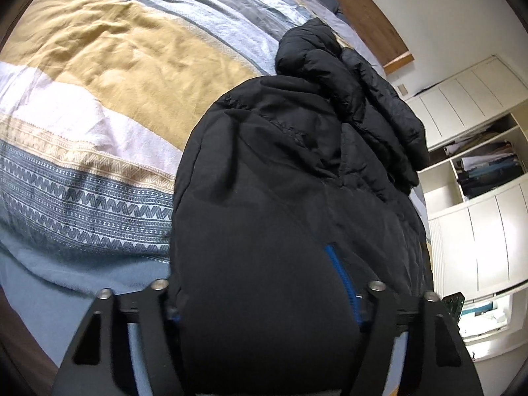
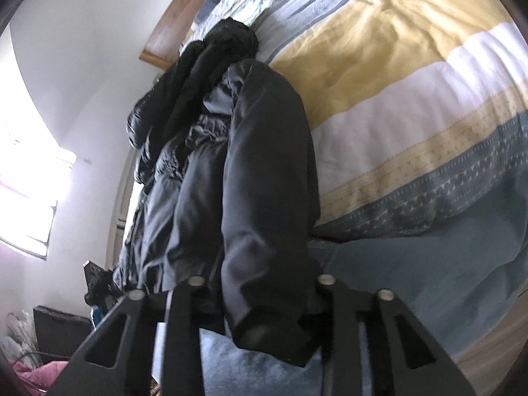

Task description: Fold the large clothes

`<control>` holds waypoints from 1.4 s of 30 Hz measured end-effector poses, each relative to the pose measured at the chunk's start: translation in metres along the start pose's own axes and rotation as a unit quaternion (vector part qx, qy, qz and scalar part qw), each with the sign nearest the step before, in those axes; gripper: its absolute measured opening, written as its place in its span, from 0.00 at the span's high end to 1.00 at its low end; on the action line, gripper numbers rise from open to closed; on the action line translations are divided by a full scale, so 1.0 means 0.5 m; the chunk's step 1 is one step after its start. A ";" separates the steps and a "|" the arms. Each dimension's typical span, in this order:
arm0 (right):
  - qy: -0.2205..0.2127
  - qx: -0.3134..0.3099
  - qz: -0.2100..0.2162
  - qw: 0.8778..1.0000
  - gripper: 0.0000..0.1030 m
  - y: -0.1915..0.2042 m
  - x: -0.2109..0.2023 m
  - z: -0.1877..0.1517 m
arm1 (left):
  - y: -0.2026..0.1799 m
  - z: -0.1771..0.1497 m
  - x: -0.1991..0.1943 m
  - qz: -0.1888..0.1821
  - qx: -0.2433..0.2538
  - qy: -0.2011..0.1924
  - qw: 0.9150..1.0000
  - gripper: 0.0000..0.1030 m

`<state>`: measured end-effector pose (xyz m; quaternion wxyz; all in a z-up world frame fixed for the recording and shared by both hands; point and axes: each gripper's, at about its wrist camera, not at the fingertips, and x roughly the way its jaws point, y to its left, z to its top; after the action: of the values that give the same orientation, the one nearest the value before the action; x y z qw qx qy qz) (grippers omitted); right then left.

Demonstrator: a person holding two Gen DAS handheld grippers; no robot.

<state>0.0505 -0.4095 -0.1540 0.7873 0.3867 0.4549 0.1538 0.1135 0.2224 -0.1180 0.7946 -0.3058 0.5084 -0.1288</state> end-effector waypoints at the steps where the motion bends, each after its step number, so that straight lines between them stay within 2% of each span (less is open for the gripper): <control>1: -0.006 -0.002 -0.002 1.000 0.81 0.008 0.001 -0.003 | -0.001 -0.002 -0.004 -0.004 0.004 0.000 1.000 0.50; 2: -0.011 -0.004 -0.005 1.000 0.82 0.018 0.001 -0.004 | -0.003 -0.003 -0.005 -0.006 0.008 0.000 1.000 0.58; 5: -0.022 -0.017 -0.017 0.999 0.86 0.049 -0.001 -0.002 | -0.013 -0.008 -0.006 -0.016 0.018 0.000 1.000 0.71; 8: -0.033 -0.033 -0.027 0.999 0.88 0.078 -0.006 0.001 | -0.035 -0.011 -0.004 -0.011 0.042 0.001 0.999 0.79; 15: -0.064 -0.056 -0.035 0.996 0.88 0.140 -0.032 0.039 | -0.069 0.007 -0.016 -0.026 0.054 -0.004 0.998 0.86; 21: -0.094 -0.065 -0.020 0.993 0.89 0.179 -0.056 0.093 | -0.121 0.065 -0.043 -0.056 0.065 -0.019 0.996 0.87; 26: -0.128 -0.069 0.004 0.989 0.89 0.211 -0.087 0.179 | -0.163 0.153 -0.078 -0.098 0.059 -0.050 0.992 0.87; 28: -0.143 -0.067 0.017 0.987 0.89 0.227 -0.091 0.224 | -0.178 0.196 -0.090 -0.127 0.052 -0.065 0.988 0.87; 30: -0.158 -0.062 0.038 0.985 0.89 0.235 -0.093 0.271 | -0.188 0.241 -0.097 -0.166 0.039 -0.079 0.982 0.87; 35: -0.187 -0.035 0.079 0.979 0.89 0.244 -0.073 0.388 | -0.188 0.362 -0.076 -0.262 -0.035 -0.109 0.958 0.86; 39: -0.205 -0.032 0.059 0.976 0.89 0.269 -0.028 0.493 | -0.215 0.462 -0.033 -0.269 -0.050 -0.125 0.954 0.85; 42: -0.214 -0.044 0.039 0.975 0.89 0.302 0.017 0.569 | -0.223 0.528 -0.007 -0.256 -0.053 -0.134 0.956 0.85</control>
<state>0.3093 -0.4394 0.0358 0.8762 0.3928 0.2532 0.1179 0.3578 0.2310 0.0313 0.7786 -0.4819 0.3075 -0.2588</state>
